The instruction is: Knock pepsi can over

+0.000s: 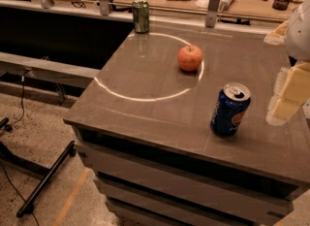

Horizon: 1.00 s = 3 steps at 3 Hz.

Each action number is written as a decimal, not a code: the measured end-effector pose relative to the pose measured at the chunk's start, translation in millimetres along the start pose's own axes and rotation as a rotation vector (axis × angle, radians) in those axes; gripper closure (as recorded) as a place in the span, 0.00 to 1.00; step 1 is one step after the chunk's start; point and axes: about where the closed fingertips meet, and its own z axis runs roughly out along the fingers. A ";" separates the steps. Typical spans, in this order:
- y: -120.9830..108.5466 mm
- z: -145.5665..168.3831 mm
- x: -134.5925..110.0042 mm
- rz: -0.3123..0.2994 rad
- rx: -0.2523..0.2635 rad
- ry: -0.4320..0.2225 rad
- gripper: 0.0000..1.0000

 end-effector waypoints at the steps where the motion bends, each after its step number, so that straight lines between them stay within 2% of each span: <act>1: -0.1 -0.2 -0.1 0.000 0.001 0.000 0.00; 2: -0.9 4.1 -1.5 0.001 -0.006 -0.053 0.00; 3: -6.7 30.6 -1.9 0.004 -0.029 -0.240 0.00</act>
Offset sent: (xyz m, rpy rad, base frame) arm 0.0170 0.0097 -0.0245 0.4749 -0.0495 0.1274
